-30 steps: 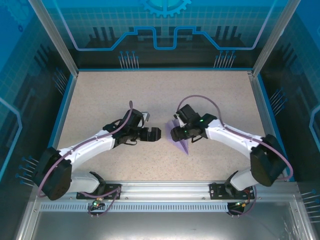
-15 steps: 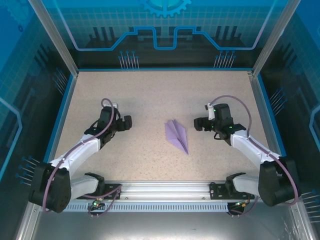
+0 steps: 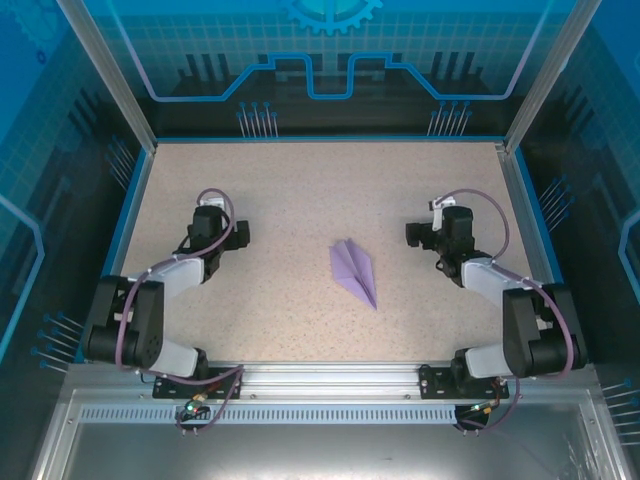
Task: Fold a paper plane with a square sheet of paper (pick it up from the middle)
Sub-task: Reset both arms
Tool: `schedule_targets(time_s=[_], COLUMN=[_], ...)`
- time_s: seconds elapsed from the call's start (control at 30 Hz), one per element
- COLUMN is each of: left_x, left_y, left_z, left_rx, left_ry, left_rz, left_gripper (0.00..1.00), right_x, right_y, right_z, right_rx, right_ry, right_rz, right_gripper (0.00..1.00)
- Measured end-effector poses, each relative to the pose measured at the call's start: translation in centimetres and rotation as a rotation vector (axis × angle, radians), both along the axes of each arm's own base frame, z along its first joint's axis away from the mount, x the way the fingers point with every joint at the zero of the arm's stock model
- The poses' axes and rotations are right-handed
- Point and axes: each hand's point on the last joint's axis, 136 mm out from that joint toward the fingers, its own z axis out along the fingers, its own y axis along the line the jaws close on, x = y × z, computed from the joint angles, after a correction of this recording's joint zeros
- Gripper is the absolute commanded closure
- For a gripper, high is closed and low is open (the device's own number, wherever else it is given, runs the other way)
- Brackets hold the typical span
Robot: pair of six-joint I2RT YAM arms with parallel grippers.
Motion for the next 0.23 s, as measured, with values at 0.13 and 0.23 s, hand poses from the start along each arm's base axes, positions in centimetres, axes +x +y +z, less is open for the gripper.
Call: schedule_targets(time_s=[0.13,0.23], left_x=[0.6,1.0], left_y=[-0.2,0.0], left_z=[-0.7,-0.3], left_rx=[-0.008,-0.016], left_ry=[0.006,-0.009], left_rz=[-0.022,-0.021], left_gripper=[0.01,0.01], right_x=[0.4,0.9], right_y=[-0.4,-0.2], right_z=[0.2,0.9], right_rx=[0.000,0.001], right_ry=[-0.037,-0.073], right_rz=[0.009,0.026], right_gripper=[0.01,0.01])
